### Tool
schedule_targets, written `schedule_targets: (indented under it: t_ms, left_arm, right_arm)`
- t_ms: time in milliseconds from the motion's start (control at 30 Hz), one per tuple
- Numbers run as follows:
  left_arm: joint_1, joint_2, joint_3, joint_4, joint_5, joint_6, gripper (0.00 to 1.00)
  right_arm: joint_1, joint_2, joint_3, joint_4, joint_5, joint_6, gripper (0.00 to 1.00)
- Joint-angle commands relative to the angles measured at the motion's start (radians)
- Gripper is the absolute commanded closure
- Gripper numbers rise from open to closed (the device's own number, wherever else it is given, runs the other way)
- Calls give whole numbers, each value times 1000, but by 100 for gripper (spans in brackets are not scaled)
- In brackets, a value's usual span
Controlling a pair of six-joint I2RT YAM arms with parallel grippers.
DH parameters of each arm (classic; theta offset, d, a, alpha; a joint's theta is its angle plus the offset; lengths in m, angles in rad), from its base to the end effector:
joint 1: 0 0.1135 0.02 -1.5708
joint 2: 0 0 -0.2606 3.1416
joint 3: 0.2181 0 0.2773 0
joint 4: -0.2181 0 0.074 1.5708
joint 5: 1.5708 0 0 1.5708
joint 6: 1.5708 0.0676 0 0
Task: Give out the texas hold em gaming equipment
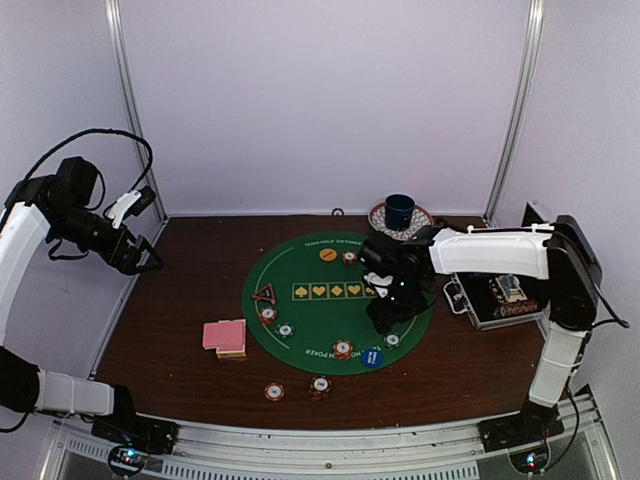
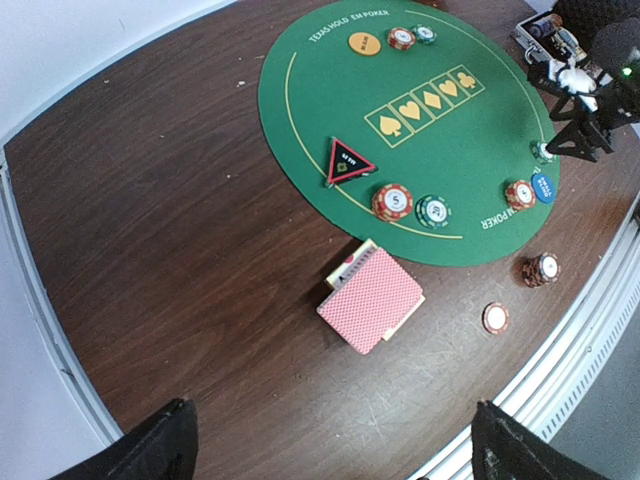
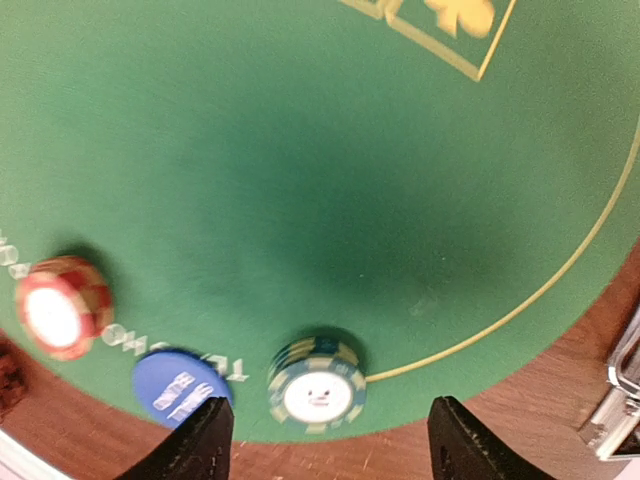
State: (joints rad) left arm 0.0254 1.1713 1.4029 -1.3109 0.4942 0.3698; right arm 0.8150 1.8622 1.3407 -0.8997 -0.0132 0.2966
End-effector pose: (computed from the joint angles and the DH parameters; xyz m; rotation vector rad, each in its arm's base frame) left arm 0.2321 -0.0262 0.3564 0.5899 2.4597 -0.5001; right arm 0.2604 0.2776 0.1403 -0.7751 2.9172 0.1363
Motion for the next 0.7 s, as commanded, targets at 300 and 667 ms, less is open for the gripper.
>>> schedule_targets:
  t_ms: [300,667]
  left_arm:
    - [6,-4,18,6,12,6,3]
    - [6,-12,11,7,6,8,2]
  right_arm:
    - [338,-47,190,-27,-57,30,16]
    - [398,90,222,40,-127,12,13]
